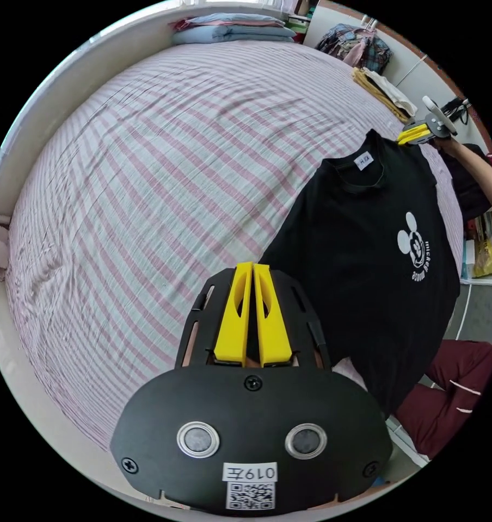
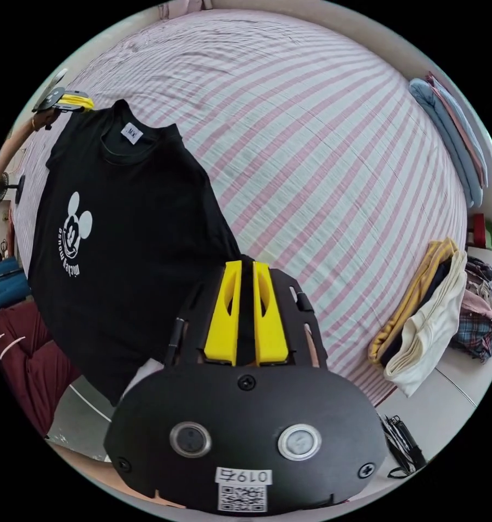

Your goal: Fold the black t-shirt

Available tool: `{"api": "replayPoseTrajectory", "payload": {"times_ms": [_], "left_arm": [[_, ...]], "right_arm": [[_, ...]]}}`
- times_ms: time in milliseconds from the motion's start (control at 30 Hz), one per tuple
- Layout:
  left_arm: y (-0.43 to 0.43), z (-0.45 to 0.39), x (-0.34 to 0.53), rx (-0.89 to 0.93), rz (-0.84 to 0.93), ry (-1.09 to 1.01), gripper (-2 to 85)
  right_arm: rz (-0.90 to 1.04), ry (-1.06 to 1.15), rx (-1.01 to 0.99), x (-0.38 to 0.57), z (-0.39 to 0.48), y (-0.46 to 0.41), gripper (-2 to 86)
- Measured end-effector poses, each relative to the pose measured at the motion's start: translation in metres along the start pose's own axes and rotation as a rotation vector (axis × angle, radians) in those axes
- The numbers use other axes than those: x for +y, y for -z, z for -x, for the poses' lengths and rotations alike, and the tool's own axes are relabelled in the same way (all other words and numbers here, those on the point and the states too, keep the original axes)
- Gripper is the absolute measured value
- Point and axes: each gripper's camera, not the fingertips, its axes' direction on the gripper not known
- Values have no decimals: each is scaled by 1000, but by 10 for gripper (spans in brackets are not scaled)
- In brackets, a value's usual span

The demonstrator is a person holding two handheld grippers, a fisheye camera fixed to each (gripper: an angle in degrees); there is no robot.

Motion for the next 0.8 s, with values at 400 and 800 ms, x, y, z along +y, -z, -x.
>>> {"api": "replayPoseTrajectory", "payload": {"times_ms": [400,800], "left_arm": [[42,-48,150,-91,-257,228,8],[9,-294,361,22,-149,401,8]], "right_arm": [[-285,-443,-144,166,7,-41,73],[-274,-486,-111,287,233,-123,80]]}}
